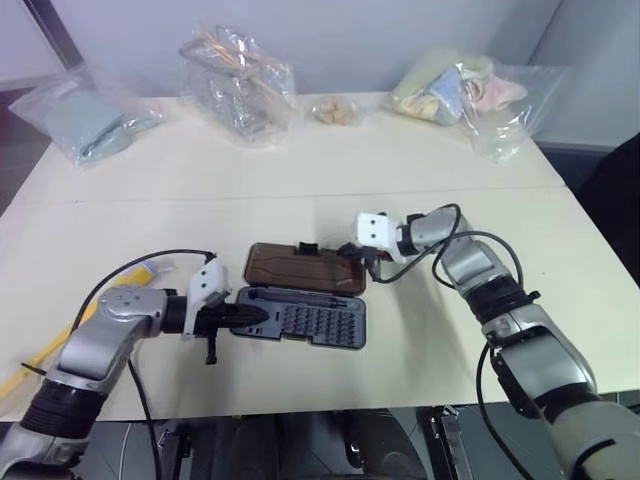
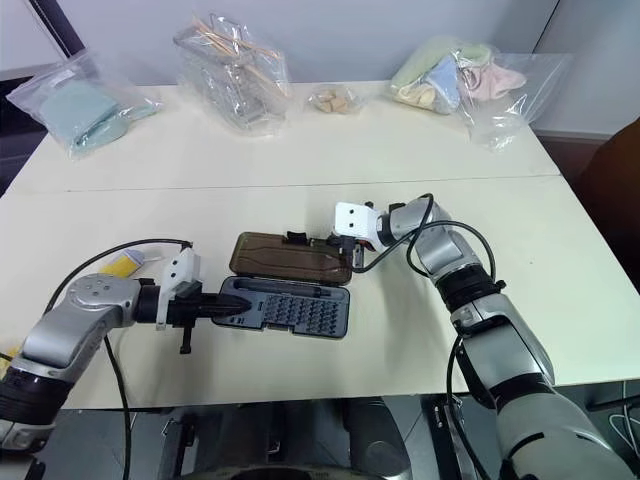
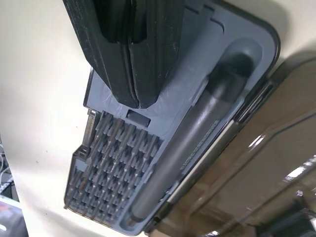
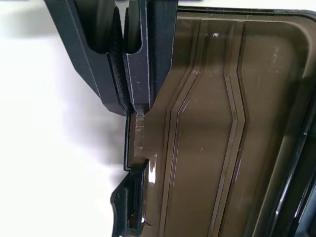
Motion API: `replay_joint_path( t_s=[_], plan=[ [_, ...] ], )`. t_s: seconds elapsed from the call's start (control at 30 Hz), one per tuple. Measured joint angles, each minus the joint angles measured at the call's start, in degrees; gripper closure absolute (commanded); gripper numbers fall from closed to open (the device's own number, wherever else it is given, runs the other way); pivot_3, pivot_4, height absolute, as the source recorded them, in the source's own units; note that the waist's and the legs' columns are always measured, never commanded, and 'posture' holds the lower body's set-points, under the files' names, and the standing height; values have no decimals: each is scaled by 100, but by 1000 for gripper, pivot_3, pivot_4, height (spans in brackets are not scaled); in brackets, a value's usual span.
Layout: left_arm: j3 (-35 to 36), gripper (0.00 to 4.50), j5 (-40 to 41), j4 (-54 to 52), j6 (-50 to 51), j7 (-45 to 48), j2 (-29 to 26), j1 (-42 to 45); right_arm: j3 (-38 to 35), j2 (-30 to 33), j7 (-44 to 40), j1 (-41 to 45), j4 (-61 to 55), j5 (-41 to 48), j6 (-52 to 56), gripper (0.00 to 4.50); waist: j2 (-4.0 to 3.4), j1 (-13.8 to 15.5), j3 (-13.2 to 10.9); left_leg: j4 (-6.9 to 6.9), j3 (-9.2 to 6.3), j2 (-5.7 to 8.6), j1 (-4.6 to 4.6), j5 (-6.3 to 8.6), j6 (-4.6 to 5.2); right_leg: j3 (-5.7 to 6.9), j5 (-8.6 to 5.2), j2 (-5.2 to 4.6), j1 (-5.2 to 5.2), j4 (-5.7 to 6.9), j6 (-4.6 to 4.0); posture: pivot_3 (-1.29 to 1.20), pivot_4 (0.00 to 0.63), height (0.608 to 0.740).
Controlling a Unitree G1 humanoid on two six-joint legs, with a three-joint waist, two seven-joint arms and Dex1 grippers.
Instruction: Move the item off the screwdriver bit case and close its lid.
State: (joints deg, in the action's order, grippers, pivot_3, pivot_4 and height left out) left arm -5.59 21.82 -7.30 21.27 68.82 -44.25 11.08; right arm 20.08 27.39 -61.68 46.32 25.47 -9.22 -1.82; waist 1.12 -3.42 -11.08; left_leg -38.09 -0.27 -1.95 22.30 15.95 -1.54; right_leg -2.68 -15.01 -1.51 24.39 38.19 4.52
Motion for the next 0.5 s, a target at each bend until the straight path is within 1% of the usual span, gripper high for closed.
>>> replay_joint_path(
  t_s=[0.13, 0.27, 0.37, 0.5],
  plan=[
    [-20, 4500, 2, 47, -67, -23, 12, 10, -87, 163, 234, -342, -1069, -90, 515, 4442, 0, 27, 0, 0, 0, 1, 0, 0, 0, 0, 0, 0, 0, 0, 0, 0, 150, 737],
    [-26, 4500, 4, 54, -66, -56, 63, 4, -251, 373, 587, -954, -2481, -269, 1179, 4442, 0, 95, 0, 0, 0, 2, 2, 0, 0, 0, -1, 0, 1, -1, 1, 0, 150, 737],
    [-22, 4500, 16, 23, -30, -109, 89, -26, -289, 524, 862, -1371, -3409, -484, 1342, 4442, 0, 104, 0, 0, 1, 3, 3, 0, 0, 0, -1, -2, 1, -3, 1, 0, 150, 737],
    [-20, 4500, 35, -28, 34, -154, 106, -46, -272, 591, 1034, -1606, -3888, -662, 1314, 4442, 2, 100, 1, -1, 1, 4, 2, 0, 0, 0, -1, 0, 1, -3, 0, 0, 150, 737]
  ],
)
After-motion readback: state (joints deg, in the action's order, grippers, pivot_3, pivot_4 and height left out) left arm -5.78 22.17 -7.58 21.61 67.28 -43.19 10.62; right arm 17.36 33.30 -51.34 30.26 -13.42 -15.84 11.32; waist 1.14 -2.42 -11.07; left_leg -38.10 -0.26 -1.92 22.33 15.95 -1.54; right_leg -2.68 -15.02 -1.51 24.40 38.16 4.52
